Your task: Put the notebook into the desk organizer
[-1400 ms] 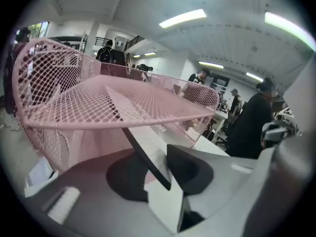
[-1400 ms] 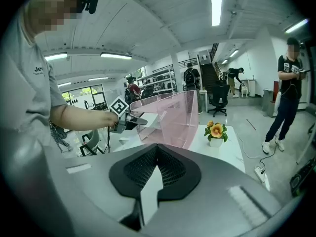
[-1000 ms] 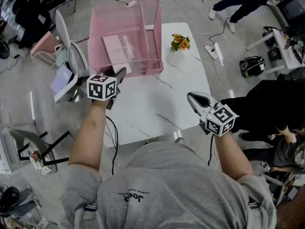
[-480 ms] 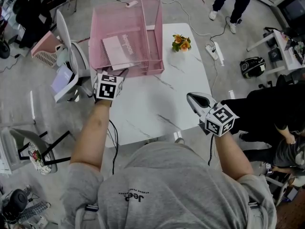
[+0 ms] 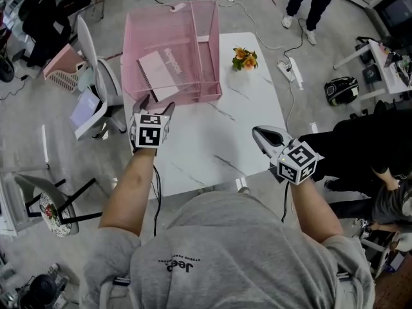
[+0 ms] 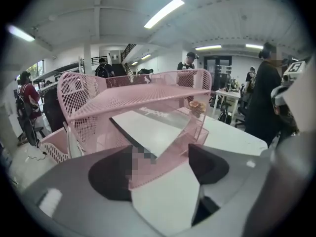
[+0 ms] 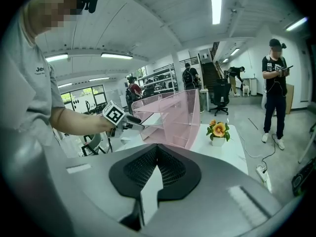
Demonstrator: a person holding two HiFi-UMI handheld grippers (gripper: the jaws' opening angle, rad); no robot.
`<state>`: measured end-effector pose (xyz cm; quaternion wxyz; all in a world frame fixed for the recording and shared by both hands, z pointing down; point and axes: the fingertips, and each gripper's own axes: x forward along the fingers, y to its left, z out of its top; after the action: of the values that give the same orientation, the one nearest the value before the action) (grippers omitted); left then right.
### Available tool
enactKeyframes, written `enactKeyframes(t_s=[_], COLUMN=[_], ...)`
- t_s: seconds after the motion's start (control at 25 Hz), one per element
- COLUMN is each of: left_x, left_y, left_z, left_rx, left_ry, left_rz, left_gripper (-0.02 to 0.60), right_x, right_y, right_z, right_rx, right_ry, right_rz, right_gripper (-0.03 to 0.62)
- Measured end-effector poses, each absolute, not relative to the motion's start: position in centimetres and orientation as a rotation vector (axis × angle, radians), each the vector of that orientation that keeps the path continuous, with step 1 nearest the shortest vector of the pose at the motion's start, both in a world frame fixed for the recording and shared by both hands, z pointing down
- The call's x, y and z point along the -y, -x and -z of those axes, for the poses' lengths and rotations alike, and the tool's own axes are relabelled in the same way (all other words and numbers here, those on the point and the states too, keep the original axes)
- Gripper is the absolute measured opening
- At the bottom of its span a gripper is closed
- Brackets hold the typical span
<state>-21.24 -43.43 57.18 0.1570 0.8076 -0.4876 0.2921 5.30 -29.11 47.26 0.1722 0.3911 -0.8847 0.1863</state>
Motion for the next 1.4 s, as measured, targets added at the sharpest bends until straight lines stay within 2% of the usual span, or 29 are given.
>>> enactKeyframes(t_s=[0.16, 0.32, 0.64, 0.96, 1.4], left_x=[41.5, 38.5, 33.3, 28.1, 20.2], left_y=[21.0, 18.1, 6.3, -5.6, -18.5], left_z=[-56.9, -54.4, -46.1, -41.7, -39.0], left_rx=[1.393, 1.296, 0.909, 0.584, 0.361], left_ry=[-2.316, -2.443, -2.806, -2.948, -2.996], left_rz=[-0.763, -0.619, -0.288, -0.153, -0.092], left_gripper=[0.403, 0.386, 0.213, 0.061, 0.058], right_x=[28.9, 28.8, 26.8, 20.7, 10.2], right_y=[-5.6, -6.4, -11.8, -21.2, -35.1], right_z=[-47.0, -46.1, -42.3, -38.4, -37.4], right_rx=[2.517, 2.539, 2.539, 2.462, 2.325], right_ry=[-1.134, -1.181, -1.376, -1.647, -1.895], right_rz=[-0.520, -0.495, -0.400, -0.322, -0.301], right_gripper=[0.003, 0.003, 0.003, 0.003, 0.002])
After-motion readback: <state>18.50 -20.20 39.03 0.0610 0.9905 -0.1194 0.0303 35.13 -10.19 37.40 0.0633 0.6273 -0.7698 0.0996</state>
